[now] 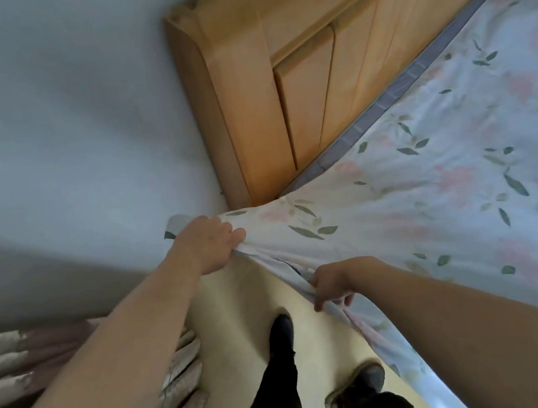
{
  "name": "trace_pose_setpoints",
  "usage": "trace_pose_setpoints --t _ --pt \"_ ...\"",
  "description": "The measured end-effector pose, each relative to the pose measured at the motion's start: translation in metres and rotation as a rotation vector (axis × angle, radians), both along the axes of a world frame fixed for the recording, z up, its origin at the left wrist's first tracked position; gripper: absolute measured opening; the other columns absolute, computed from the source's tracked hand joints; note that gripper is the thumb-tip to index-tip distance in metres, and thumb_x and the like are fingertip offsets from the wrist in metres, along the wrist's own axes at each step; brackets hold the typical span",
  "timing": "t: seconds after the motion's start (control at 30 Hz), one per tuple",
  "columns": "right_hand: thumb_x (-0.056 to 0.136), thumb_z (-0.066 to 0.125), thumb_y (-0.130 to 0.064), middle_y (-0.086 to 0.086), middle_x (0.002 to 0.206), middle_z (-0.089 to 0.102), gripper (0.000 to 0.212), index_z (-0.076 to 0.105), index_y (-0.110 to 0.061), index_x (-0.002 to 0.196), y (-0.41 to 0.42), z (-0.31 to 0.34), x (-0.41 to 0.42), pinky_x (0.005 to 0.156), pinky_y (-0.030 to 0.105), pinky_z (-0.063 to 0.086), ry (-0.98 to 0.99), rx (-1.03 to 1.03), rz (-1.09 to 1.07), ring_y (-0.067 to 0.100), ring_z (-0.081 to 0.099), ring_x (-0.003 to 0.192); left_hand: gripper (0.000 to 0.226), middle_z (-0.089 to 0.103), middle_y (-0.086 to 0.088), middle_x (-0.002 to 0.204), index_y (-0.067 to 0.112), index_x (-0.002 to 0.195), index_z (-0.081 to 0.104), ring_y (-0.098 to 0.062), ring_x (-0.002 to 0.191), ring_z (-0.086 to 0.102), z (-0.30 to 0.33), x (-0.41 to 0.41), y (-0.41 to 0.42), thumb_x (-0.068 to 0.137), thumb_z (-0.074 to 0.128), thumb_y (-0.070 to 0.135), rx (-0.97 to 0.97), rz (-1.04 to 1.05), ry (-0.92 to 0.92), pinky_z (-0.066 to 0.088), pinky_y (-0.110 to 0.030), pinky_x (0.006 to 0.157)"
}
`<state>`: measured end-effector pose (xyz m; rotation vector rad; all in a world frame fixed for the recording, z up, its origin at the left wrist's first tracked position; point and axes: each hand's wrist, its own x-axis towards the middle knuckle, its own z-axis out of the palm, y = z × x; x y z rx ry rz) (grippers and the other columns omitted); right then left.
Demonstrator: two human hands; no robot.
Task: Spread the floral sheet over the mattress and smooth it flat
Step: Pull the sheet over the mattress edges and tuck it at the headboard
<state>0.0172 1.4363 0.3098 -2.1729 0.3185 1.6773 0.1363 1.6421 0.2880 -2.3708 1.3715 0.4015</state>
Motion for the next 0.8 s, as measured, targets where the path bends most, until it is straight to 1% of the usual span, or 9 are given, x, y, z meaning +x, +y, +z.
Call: trace_pose_setpoints --t 0.07,0.17,0.23,0.3,0.37,0.43,0.53,0.63,0.8 --pt "0.091 0.061 -0.020 0.011 0.117 0.056 0.036 0.051 -0.008 0.123 0.009 -0.029 0.003 0.089 0.038 0.055 0.068 0.028 0.051 0.026 0.061 0.103 0.031 0.058 -0.006 0.115 0.020 0.124 0.047 -0.026 0.106 0.052 -0.028 0.002 0.007 0.098 0.030 0.022 0.065 0.031 0.017 0.039 -0.037 0.082" --pt "0.094 0.055 -0.019 0.006 0.108 0.056 0.044 0.044 -0.010 0.136 0.016 -0.062 0.007 0.088 0.037 0.050 0.099 0.061 0.097 0.019 0.057 0.090 0.033 0.055 -0.006 0.120 0.020 0.124 0.052 -0.027 0.113 0.048 -0.069 -0.001 0.015 0.097 0.033 0.018 0.183 0.040 0.036 0.033 -0.039 0.095" --pt "0.096 0.050 -0.020 0.009 0.125 0.056 0.043 0.046 -0.006 0.137 0.012 -0.085 0.011 0.098 0.037 0.043 0.070 0.069 0.138 0.024 0.056 0.109 0.035 0.052 -0.004 0.126 0.019 0.126 0.055 -0.025 0.120 0.042 -0.101 -0.005 0.017 0.097 0.036 0.020 0.284 0.090 0.060 0.027 -0.037 0.103" --pt "0.097 0.049 -0.019 0.010 0.146 0.043 0.045 0.045 -0.007 0.140 0.003 -0.096 0.015 0.108 0.036 0.035 0.041 0.051 0.099 0.027 0.042 0.131 0.040 0.044 -0.003 0.137 0.021 0.133 0.051 -0.024 0.129 0.033 -0.127 -0.011 0.019 0.098 0.035 0.025 0.434 0.179 0.076 0.018 -0.038 0.112" --pt "0.098 0.047 -0.018 0.010 0.149 0.038 0.045 0.044 -0.008 0.142 -0.010 -0.105 0.016 0.111 0.038 0.033 0.026 0.038 0.040 0.028 0.039 0.134 0.048 0.034 -0.004 0.149 0.024 0.142 0.043 -0.025 0.138 0.024 -0.144 -0.017 0.012 0.096 0.035 0.035 0.562 0.198 0.098 0.007 -0.046 0.115" --pt "0.099 0.043 -0.017 0.012 0.150 0.037 0.045 0.041 -0.008 0.143 -0.024 -0.111 0.016 0.110 0.038 0.034 -0.009 0.007 -0.011 0.029 0.039 0.135 0.055 0.031 -0.006 0.153 0.024 0.144 0.041 -0.027 0.140 0.022 -0.149 -0.019 -0.007 0.093 0.038 0.044 0.608 0.213 0.169 0.004 -0.050 0.114" --pt "0.099 0.040 -0.017 0.011 0.152 0.034 0.047 0.037 -0.010 0.145 -0.049 -0.103 0.014 0.110 0.035 0.032 -0.083 -0.036 -0.093 0.027 0.037 0.137 0.055 0.037 -0.009 0.149 0.021 0.143 0.042 -0.029 0.136 0.030 -0.140 -0.019 -0.052 0.093 0.039 0.044 0.530 0.261 0.298 0.016 -0.048 0.113" --pt "0.100 0.038 -0.016 0.008 0.152 0.035 0.046 0.037 -0.012 0.145 -0.081 -0.086 0.011 0.109 0.032 0.031 -0.133 -0.053 -0.166 0.026 0.037 0.137 0.048 0.044 -0.009 0.143 0.022 0.141 0.042 -0.029 0.129 0.040 -0.124 -0.009 -0.100 0.096 0.034 0.034 0.367 0.246 0.344 0.027 -0.047 0.108" --pt "0.098 0.036 -0.021 0.004 0.154 0.032 0.049 0.032 -0.021 0.147 -0.131 -0.071 0.005 0.111 0.039 0.032 -0.178 -0.130 -0.328 0.026 0.035 0.139 0.039 0.047 -0.011 0.133 0.018 0.131 0.047 -0.032 0.122 0.042 -0.097 0.016 -0.164 0.096 0.033 0.029 0.211 0.275 0.394 0.033 -0.046 0.098"
